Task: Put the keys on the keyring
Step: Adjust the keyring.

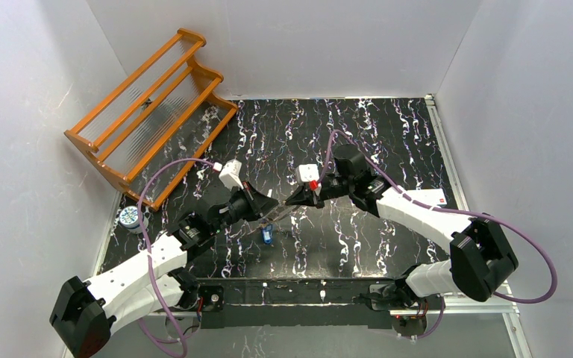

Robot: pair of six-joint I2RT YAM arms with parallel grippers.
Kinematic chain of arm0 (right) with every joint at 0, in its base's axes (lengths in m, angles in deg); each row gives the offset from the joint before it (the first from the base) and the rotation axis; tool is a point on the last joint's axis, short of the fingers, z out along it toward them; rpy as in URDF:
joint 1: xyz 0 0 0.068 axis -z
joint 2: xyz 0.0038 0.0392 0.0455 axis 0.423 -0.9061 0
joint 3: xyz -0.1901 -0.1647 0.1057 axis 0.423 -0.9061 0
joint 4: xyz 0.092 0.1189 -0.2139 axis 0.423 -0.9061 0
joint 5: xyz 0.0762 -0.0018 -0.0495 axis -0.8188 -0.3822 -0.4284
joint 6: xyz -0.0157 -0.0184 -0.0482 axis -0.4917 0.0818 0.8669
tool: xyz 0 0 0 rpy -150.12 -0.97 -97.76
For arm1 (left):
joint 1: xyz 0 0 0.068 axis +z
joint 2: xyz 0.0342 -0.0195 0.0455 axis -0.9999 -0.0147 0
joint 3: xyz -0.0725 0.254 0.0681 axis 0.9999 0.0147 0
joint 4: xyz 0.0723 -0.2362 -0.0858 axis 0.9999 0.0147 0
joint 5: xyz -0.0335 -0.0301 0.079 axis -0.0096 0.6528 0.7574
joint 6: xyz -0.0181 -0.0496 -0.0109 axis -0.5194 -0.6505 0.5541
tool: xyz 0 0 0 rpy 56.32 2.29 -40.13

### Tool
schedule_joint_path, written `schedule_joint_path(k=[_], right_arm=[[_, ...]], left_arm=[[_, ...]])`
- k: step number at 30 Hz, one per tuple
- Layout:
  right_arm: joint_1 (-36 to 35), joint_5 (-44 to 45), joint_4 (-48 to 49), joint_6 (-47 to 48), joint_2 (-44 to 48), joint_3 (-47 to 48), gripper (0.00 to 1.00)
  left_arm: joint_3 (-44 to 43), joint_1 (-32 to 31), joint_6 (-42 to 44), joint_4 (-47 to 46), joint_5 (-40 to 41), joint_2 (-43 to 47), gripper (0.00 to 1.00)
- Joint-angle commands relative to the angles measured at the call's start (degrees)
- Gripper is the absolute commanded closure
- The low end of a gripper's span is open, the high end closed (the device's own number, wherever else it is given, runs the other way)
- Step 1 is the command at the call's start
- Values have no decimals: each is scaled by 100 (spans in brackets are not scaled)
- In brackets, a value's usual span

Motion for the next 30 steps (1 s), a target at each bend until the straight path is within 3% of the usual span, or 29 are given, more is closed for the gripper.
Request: schedule_joint_path(k=[1,12,20,30], right_arm=[[-121,-230,-584,348,-19,169,99],[-325,118,-917,728,-34,236,99],[-330,1051,-92,-805,-81,241,99],[-330,1146,-466,-1169,-422,543,99]], left_arm=[[-87,105,-212,60,678,100,100],[90,103,-509,-343,460,34,100],[172,103,-216,-401,279,285,100],[84,102,-39,-928,-3,238,100]])
